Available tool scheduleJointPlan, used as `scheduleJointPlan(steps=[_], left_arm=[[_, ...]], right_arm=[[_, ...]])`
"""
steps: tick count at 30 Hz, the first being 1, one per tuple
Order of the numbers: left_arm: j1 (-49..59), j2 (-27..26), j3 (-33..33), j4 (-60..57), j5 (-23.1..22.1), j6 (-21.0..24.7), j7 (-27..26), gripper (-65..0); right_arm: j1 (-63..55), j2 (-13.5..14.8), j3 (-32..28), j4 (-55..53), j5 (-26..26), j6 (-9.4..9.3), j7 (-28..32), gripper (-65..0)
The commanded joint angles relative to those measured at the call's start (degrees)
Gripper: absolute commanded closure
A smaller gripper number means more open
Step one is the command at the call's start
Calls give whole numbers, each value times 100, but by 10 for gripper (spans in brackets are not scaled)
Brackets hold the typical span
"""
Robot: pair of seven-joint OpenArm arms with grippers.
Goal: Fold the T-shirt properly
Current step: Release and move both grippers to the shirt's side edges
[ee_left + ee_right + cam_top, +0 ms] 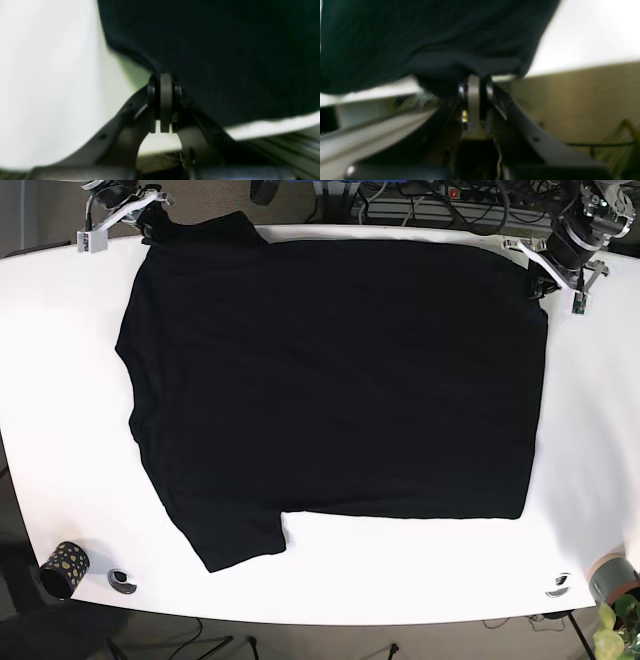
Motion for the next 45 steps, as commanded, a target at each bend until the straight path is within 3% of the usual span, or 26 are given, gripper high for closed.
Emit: scheduleJointPlan(steps=[1,9,14,24,29,41,45], left_arm=[[-289,-20,-30,130,-84,-6,137,0],[-1546,191,164,104,30,-6,1007,0],[-2012,217,506,95,259,227,1007,0],[-2785,191,753,-635,619,254,1016,0],[-3225,173,744,-1171,760,254,1016,0],[-3884,155,753,-1742,1419,254,708,0],[-4078,-117,753,-2287,1463,254,506,0]], right_arm=[[109,77,28,111,142,43,76,0],[795,262,19,94,125,43,76,0],[1279,297,19,-21,116,34,76,0],[2386,746,-16,-891,116,8,67,0],[2931,1080,-438,-1638,116,16,76,0],[4259,1352,-948,-3080,107,-1,94,0],[4610,1484,-1194,-3493,90,-1,111,0]])
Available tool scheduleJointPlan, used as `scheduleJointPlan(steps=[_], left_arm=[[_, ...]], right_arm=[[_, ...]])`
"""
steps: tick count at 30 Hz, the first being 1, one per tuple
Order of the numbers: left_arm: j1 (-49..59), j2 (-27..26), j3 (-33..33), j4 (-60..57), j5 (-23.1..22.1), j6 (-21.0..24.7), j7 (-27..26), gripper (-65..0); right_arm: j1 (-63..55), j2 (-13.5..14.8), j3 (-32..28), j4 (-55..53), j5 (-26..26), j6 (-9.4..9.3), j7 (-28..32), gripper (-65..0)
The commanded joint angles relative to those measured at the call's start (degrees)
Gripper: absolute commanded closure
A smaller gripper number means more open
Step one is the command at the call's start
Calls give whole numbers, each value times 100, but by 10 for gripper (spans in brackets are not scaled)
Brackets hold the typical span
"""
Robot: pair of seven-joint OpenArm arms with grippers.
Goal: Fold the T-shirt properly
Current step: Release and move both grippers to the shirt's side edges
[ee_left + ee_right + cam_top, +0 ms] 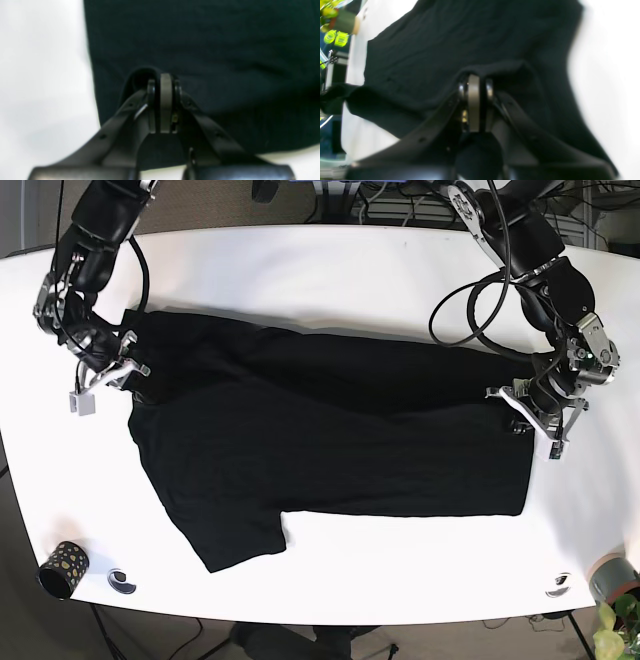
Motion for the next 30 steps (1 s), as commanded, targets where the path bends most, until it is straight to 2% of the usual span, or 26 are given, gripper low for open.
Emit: scheduleJointPlan(steps=[1,8,12,20,23,26,28,30], left_arm=[[-185,-242,-17,-201,-60,-4,-220,0],[-282,-277,-8,-719,-42,-22,-492,0],[-378,-374,10,-974,-34,-22,-501,0],[-554,-585,36,-1546,-34,-22,-967,0],[-748,-673,282,-1853,-51,-22,-985,0],[-809,-681,308,-1959,-42,-22,-1011,0],[-809,-681,326,-1968,-34,-4,-1134,0],[-827,-717,344,-2012,-25,-4,-1213,-17]], right_arm=[[198,199,-97,-121,65,45,107,0],[717,164,-273,-481,-875,80,116,0],[928,67,-273,-604,-1253,89,168,0],[1200,-82,-282,-604,-1974,89,300,0],[1244,-118,-290,-596,-2264,89,485,0],[1253,-126,-290,-596,-2423,89,590,-60],[1253,-126,-290,-596,-2467,89,652,-132],[1253,-126,-290,-596,-2458,89,705,-230]])
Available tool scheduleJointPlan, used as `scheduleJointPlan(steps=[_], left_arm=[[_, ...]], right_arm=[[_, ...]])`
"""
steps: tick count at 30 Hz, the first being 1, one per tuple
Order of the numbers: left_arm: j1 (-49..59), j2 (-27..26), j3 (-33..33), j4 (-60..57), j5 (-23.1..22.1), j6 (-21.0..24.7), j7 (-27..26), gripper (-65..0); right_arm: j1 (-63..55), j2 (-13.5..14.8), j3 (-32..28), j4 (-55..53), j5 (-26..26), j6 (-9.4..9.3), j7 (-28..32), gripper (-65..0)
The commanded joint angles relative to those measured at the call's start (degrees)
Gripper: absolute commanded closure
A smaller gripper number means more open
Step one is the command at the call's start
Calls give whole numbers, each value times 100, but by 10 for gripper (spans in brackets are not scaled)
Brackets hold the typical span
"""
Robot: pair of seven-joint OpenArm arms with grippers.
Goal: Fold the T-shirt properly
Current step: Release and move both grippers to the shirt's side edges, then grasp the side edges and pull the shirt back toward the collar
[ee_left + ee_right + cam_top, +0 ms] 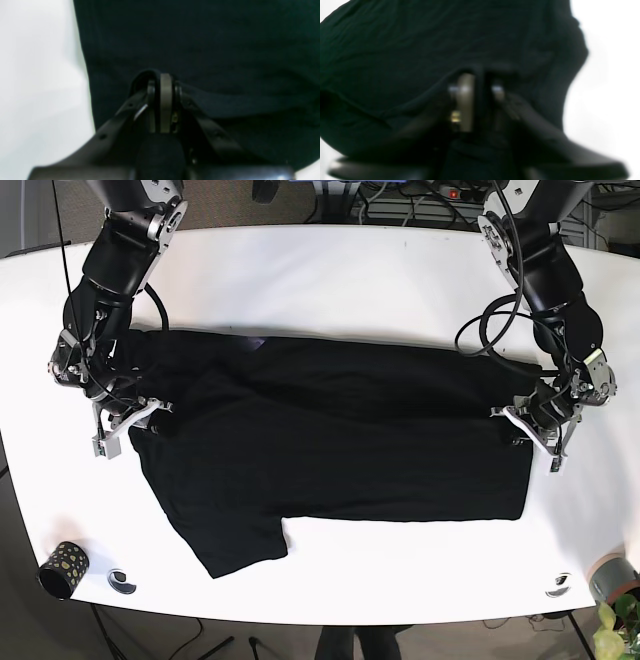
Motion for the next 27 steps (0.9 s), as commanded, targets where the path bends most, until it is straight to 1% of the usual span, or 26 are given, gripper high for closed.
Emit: scheduleJointPlan(steps=[1,2,4,6,7,8,9,13,14,17,21,25,27], left_arm=[[-138,-140,16,25,-80,-6,-151,-42],[-147,-175,16,17,-80,-6,-151,-90],[-147,-193,16,17,-88,-6,-160,-260],[-156,-193,-2,8,-88,-6,-160,-368],[-156,-193,-11,8,-106,-6,-160,-447],[-156,-201,-11,8,-115,-6,-160,-492],[-156,-201,-19,25,-115,-6,-160,-510],[-156,-316,25,61,-123,-42,-160,-490],[-147,-342,42,61,-123,-42,-160,-481],[-103,-395,192,96,-123,-50,-160,-463],[178,-579,288,553,-123,-50,-169,-453],[635,-597,420,1045,-115,-59,-459,-456],[978,-764,631,1291,-115,-138,-731,-453]], right_arm=[[127,116,11,95,99,32,189,-268],[127,116,11,104,117,23,189,-319],[127,169,11,121,108,23,189,-461],[127,187,29,130,91,23,189,-528],[127,257,55,157,82,23,198,-572],[127,345,55,244,91,32,198,-590],[110,389,55,315,82,32,198,-593],[-145,503,64,737,73,-3,198,-553],[-251,591,64,877,73,-12,198,-541],[-541,732,73,1176,73,-12,189,-520],[-1016,846,196,1440,73,-12,189,-518],[-1420,881,381,1510,73,-12,189,-518],[-1596,899,416,1475,73,-3,189,-518]])
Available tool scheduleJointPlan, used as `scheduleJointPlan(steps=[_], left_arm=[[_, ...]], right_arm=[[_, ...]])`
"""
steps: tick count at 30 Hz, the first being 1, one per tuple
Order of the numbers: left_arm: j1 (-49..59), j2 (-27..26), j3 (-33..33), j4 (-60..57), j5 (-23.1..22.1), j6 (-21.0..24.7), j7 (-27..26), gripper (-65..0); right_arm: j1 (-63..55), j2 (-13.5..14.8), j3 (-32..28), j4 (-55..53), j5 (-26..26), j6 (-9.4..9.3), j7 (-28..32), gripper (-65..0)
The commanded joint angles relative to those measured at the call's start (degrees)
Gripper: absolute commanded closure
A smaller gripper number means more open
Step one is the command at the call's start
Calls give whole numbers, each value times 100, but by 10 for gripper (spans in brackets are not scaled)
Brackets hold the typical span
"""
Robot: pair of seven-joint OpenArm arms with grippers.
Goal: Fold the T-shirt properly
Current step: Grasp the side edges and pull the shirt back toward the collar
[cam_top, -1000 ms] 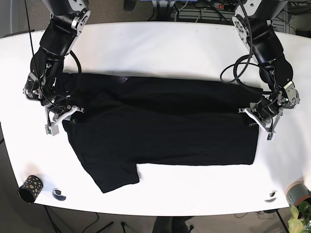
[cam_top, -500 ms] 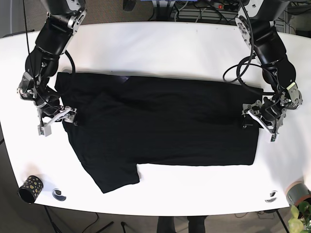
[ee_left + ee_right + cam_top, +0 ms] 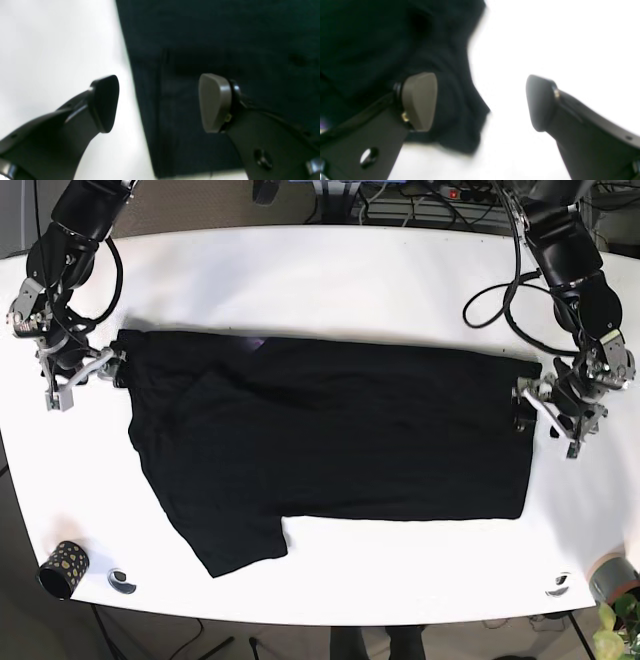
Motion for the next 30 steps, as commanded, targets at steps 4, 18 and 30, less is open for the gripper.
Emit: scheduleJointPlan(steps=[4,18,30], left_arm=[[548,-339,344,572,-126,-160,-747,-453],[1260,-374,326,449,-91,-143,-1362,-453],[1243,-383,326,62,-91,-143,-1547,-451]], right_arm=[[-275,94,11,92,99,75,106,-520],[-372,-187,-15,-471,99,75,106,-517],[-389,-328,-15,-453,99,75,106,-517]])
